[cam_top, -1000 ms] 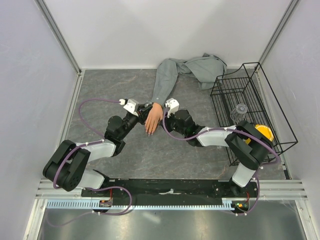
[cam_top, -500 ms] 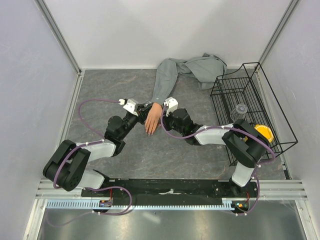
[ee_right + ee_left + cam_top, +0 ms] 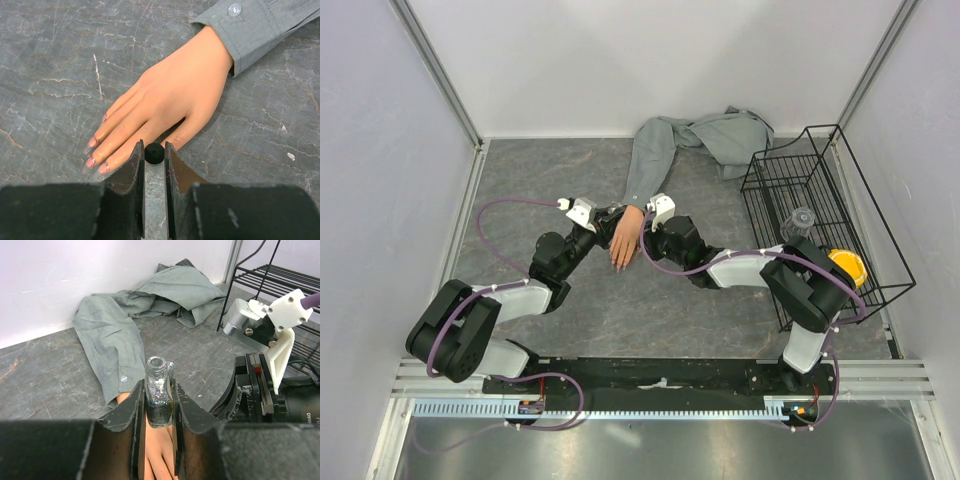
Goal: Paint the nails
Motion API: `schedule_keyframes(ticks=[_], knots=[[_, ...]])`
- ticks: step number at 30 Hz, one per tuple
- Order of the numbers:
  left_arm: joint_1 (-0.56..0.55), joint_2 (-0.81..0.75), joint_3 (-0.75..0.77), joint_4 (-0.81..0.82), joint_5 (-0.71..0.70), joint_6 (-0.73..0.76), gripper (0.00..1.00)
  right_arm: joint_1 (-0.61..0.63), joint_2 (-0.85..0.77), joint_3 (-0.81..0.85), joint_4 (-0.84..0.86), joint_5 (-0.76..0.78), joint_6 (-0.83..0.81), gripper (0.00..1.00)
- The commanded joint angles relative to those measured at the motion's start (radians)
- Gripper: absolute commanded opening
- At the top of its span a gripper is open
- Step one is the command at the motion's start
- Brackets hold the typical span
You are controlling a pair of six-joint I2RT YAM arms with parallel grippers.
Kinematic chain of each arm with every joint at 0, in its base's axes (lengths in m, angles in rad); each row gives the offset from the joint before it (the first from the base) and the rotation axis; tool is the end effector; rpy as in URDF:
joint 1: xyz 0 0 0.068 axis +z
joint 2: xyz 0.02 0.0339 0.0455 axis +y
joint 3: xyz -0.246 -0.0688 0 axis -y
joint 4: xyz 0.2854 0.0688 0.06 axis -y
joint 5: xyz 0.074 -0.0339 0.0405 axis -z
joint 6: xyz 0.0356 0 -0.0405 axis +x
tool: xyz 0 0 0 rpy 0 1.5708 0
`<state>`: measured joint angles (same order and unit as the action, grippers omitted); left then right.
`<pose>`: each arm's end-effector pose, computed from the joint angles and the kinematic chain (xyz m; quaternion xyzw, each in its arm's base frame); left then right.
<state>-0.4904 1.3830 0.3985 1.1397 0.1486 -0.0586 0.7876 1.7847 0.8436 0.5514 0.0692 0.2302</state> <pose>0.2532 -0.1412 0.1675 0.1940 0.6212 -0.2518 0.7162 0.2770 0.2747 0.1170 -0.2099 0.8034 0.2460 0.5000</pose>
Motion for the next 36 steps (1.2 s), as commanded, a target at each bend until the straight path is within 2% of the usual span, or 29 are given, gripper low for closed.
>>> schedule_keyframes(ticks=[1, 36], knots=[[-0.002, 0.01, -0.001, 0.072, -0.021, 0.045, 0.02, -0.008, 0.019, 0.043, 0.022, 0.012, -0.014, 0.0], [-0.002, 0.014, 0.003, 0.063, -0.018, 0.042, 0.02, -0.017, 0.031, 0.046, -0.004, 0.012, -0.006, 0.0]])
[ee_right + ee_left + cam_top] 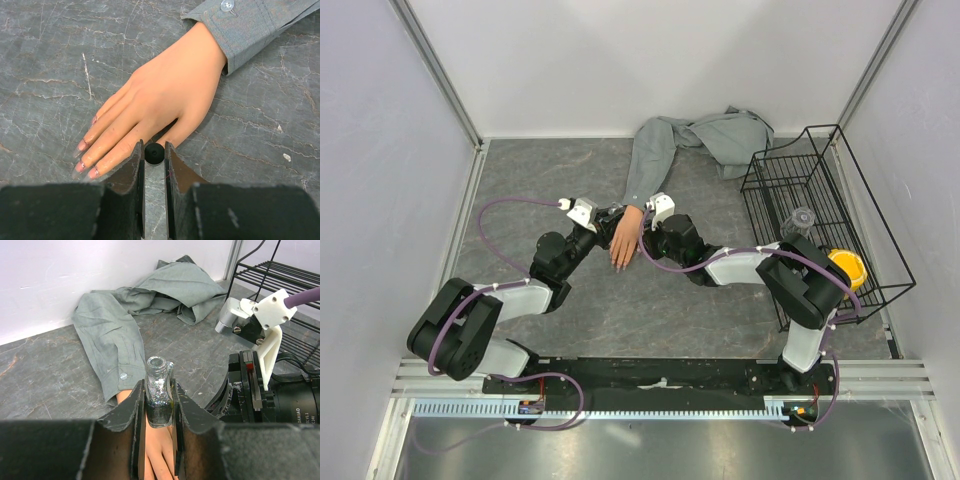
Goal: Paint the nails
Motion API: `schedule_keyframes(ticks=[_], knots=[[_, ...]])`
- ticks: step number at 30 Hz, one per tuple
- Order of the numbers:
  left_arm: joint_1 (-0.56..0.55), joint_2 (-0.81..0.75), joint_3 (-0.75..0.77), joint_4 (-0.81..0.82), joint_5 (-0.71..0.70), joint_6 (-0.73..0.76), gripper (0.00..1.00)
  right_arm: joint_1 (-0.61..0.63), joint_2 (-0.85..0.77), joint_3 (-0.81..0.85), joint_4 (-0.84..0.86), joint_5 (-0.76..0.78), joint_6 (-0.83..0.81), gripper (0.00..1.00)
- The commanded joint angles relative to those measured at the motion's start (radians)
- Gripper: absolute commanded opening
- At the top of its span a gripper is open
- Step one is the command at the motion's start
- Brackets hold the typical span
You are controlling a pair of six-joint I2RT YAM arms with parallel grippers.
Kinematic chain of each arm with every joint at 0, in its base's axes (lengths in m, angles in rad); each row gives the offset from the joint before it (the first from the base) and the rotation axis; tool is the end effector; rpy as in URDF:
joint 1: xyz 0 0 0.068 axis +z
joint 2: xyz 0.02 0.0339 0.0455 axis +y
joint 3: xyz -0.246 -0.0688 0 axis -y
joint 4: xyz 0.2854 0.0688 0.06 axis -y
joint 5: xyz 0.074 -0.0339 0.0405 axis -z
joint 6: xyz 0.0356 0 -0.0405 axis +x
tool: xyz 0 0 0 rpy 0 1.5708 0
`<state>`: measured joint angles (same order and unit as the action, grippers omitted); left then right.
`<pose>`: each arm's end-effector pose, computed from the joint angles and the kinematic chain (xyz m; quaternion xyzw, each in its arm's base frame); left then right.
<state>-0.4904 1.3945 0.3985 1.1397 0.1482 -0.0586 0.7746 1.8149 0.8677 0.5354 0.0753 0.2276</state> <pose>0.2538 -0.1414 0.1644 0.1945 0.6256 -0.2510 0.7126 0.2843 0.2745 0.1117 -0.2060 0.8106 0.2353 0.4951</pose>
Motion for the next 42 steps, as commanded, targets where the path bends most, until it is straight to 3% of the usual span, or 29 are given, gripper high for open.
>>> schedule_keyframes(ticks=[1, 42], knots=[[-0.002, 0.004, 0.003, 0.061, -0.019, 0.042, 0.02, -0.005, 0.0, 0.021, 0.012, 0.006, -0.004, 0.0], [-0.002, 0.006, 0.005, 0.058, -0.018, 0.042, 0.02, -0.005, 0.009, 0.001, 0.023, -0.048, 0.015, 0.0]])
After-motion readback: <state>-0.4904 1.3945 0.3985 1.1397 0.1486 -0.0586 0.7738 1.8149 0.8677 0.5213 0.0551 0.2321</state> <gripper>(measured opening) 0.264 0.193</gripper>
